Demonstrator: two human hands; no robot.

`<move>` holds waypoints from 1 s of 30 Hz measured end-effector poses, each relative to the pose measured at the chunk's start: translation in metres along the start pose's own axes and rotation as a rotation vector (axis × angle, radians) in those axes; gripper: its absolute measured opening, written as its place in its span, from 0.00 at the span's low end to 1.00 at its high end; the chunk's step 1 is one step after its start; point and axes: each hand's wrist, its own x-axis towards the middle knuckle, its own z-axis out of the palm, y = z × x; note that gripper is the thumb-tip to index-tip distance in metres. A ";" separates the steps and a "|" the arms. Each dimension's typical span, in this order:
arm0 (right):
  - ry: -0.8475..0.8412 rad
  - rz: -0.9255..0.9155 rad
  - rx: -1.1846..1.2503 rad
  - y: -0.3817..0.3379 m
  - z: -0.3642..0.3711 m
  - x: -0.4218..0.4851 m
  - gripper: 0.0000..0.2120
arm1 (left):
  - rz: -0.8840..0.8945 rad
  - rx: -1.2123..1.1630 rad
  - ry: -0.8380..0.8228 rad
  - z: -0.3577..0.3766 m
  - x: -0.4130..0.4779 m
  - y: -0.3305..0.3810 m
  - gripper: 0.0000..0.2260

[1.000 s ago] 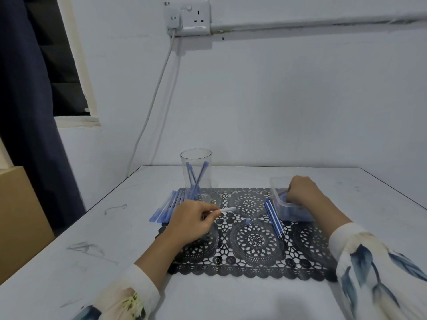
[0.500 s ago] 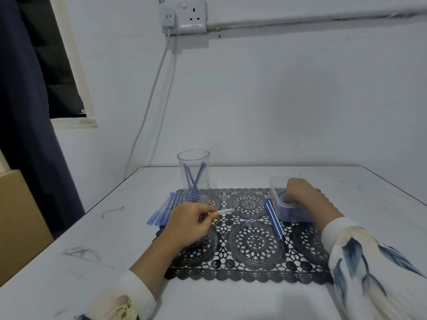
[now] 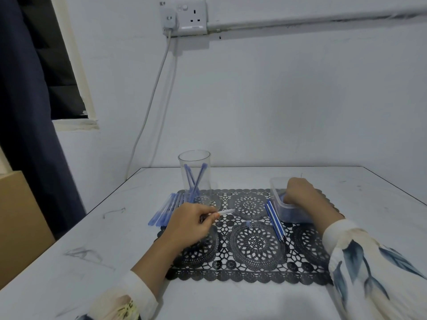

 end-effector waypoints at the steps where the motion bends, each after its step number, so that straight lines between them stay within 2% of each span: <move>1: 0.024 -0.012 -0.011 0.000 -0.001 -0.001 0.10 | 0.000 -0.001 0.002 0.000 0.000 0.000 0.11; 6: 0.257 -0.088 0.121 -0.008 -0.012 -0.003 0.03 | -0.005 -0.006 0.005 -0.002 0.000 0.001 0.11; 8: 0.322 -0.166 0.234 -0.013 -0.017 -0.004 0.09 | -0.012 -0.008 0.008 -0.002 -0.001 0.000 0.11; 14: 0.377 -0.428 0.430 -0.029 -0.039 -0.032 0.16 | -0.023 -0.017 0.008 -0.001 -0.002 -0.001 0.10; 20: 0.400 -0.563 0.390 -0.037 -0.042 -0.057 0.13 | -0.036 -0.040 0.017 -0.002 -0.003 -0.001 0.10; 25: 0.420 -0.693 0.196 -0.042 -0.027 -0.077 0.11 | -0.040 -0.046 0.023 -0.003 -0.003 -0.002 0.10; 29: 0.576 -0.870 0.107 -0.045 -0.015 -0.089 0.06 | -0.030 -0.047 0.038 -0.003 -0.003 -0.002 0.10; 30: 0.599 -0.890 0.077 -0.045 -0.009 -0.089 0.08 | -0.028 -0.047 0.041 -0.002 -0.003 -0.003 0.10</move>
